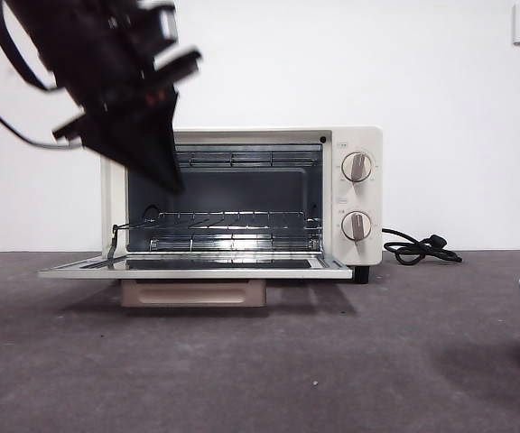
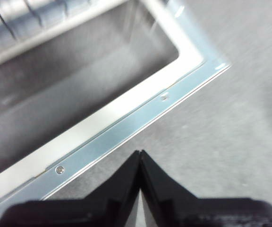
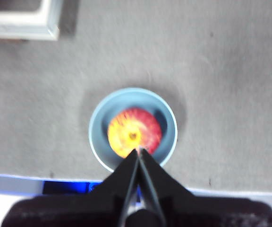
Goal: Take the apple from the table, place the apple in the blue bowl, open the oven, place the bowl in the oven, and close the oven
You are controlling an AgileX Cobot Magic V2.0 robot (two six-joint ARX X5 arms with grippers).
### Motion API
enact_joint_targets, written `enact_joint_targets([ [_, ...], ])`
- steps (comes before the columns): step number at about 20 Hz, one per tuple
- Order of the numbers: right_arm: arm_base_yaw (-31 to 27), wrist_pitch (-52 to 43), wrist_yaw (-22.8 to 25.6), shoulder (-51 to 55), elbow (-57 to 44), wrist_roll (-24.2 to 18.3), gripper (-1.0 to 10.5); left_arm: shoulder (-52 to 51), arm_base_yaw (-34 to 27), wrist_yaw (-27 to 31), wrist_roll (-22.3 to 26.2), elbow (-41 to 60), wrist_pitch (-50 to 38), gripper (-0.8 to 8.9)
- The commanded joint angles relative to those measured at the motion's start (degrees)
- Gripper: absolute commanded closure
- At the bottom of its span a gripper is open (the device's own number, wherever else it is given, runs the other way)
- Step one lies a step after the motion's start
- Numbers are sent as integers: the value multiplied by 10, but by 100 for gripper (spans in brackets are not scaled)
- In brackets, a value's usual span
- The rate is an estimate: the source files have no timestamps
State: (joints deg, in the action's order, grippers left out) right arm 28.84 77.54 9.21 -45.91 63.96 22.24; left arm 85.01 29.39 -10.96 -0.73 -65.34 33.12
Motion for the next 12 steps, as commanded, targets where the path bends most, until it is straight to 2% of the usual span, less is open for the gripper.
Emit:
enact_joint_targets([
  [1, 0, 9, 3, 1, -33, 20, 955, -31, 0, 1, -5, 1, 30, 819],
  [5, -2, 0, 2, 1, -89, 27, 955, -95, 0, 1, -5, 1, 68, 819],
  [9, -47, -21, -4, 0, -136, 16, 955, -151, 0, 0, 10, 1, 119, 819],
  [12, -111, -68, -82, 0, -163, -16, 955, -185, 6, -2, 14, 1, 160, 819],
])
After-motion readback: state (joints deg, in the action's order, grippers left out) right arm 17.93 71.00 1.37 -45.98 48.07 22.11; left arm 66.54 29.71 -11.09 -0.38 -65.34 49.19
